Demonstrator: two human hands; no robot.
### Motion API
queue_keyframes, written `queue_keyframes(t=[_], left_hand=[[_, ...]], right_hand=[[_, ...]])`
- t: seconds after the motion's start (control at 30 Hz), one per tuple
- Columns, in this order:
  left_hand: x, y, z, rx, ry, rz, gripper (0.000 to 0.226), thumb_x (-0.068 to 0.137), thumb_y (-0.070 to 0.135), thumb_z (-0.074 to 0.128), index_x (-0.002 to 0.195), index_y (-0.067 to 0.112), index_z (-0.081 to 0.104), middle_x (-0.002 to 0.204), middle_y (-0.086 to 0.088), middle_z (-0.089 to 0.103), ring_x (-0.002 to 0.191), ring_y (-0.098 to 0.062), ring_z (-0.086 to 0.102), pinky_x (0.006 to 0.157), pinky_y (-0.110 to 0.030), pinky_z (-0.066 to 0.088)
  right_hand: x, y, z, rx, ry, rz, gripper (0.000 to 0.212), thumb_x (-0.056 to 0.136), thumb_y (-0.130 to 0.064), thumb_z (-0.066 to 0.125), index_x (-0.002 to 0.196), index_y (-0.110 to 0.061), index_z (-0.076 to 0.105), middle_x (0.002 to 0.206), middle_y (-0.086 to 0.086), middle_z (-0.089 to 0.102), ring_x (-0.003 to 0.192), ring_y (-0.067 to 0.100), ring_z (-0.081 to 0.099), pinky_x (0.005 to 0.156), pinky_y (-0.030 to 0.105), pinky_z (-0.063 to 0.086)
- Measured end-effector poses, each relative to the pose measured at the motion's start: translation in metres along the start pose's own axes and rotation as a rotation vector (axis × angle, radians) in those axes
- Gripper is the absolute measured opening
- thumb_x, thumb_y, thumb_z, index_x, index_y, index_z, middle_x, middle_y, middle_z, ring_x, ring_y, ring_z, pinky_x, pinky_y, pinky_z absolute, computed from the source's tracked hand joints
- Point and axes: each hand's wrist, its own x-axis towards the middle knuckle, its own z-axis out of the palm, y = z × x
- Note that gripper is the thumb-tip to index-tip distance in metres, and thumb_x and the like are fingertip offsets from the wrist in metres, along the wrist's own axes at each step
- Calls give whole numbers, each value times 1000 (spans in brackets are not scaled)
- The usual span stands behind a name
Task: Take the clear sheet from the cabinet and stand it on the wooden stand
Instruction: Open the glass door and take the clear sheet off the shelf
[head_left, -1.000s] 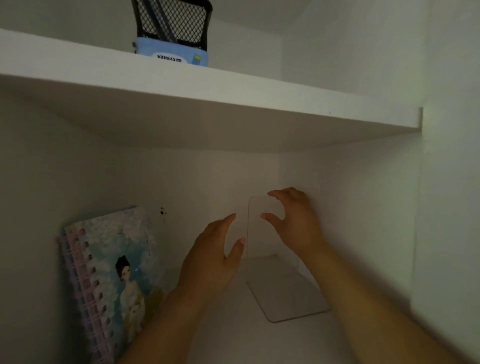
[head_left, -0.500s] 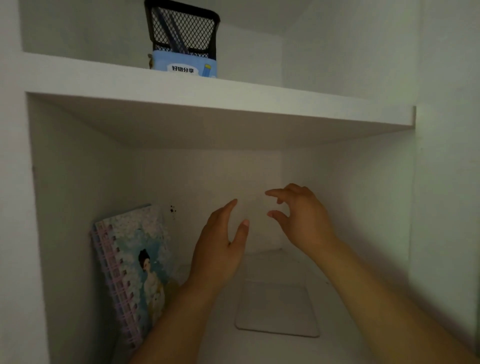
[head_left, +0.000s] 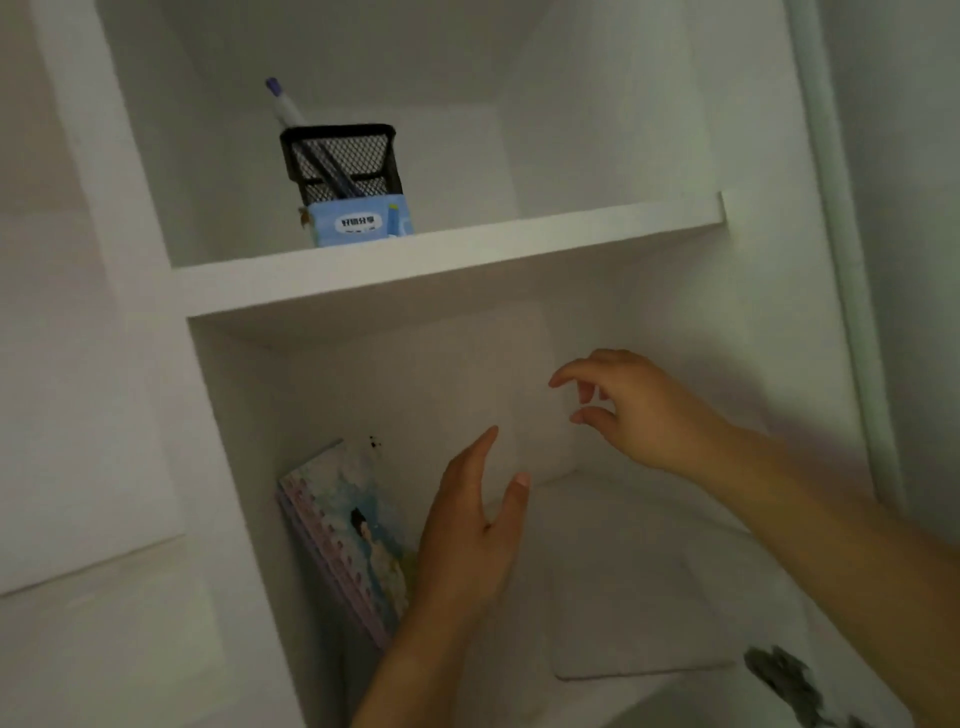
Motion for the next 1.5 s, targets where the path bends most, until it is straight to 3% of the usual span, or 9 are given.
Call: queue_keyframes(t=[0.27,0.63,0.93,1.1,1.2,1.3,1.37,1.43,1.5], left_hand=[[-42,25,-8,-112,-63,-22,54,81,53,43,134,43,35,137,20,39,124,3,35,107,-30,32],[-125,67,-10,-68,-90,55,54,82,54,39,135,44,32,130,32,36,121,10,33,99,-15,27],[-235,86,-4,-91,-75,-150,54,80,58,37,133,50,31,131,41,29,124,15,30,101,-17,25],[-311,107,18,9,-117,-273,46,83,53,38,129,52,28,124,43,28,110,30,24,91,2,18],[-360,126,33,34,-171,-392,44,86,52,37,127,55,23,128,33,30,115,15,28,97,-17,26],[-403,144,41,55,-200,-491,42,84,56,35,124,59,22,128,31,29,116,6,37,97,-21,33],[-428,154,40,92,-180,-526,49,82,59,32,129,53,24,130,29,31,116,2,41,96,-15,35],[-449,164,32,145,-148,-581,56,80,59,31,134,47,25,129,28,30,114,9,32,89,-1,26],[-468,175,19,189,-120,-629,60,79,59,30,136,43,24,128,28,28,115,10,26,94,-6,21]], right_hand=[[-45,-36,-44,-11,100,-14,31,82,-11,64,111,-20,60,85,-2,53,77,8,42,71,8,30],[-137,-85,-90,-11,135,60,31,84,-14,63,111,-28,58,86,-6,54,81,-3,45,74,1,30],[-243,-102,-78,62,42,77,28,84,-18,60,109,-29,60,85,-14,51,85,-9,42,76,2,31],[-315,-109,-81,156,-81,103,24,84,-18,58,107,-27,60,87,-13,50,85,-5,42,82,6,31],[-356,-116,-88,197,-162,101,23,86,-20,56,108,-27,59,88,-12,50,87,2,44,81,10,35],[-393,-127,-93,240,-243,95,23,86,-20,55,108,-24,60,89,-10,52,87,2,43,81,9,35],[-412,-138,-93,284,-295,90,23,86,-19,56,108,-22,61,90,-10,52,86,-1,41,83,4,33],[-426,-149,-91,329,-339,84,24,86,-20,56,109,-22,61,91,-8,54,87,-2,40,85,3,32],[-436,-163,-86,369,-374,75,24,85,-22,55,109,-22,61,94,-5,56,89,-1,41,87,3,32]])
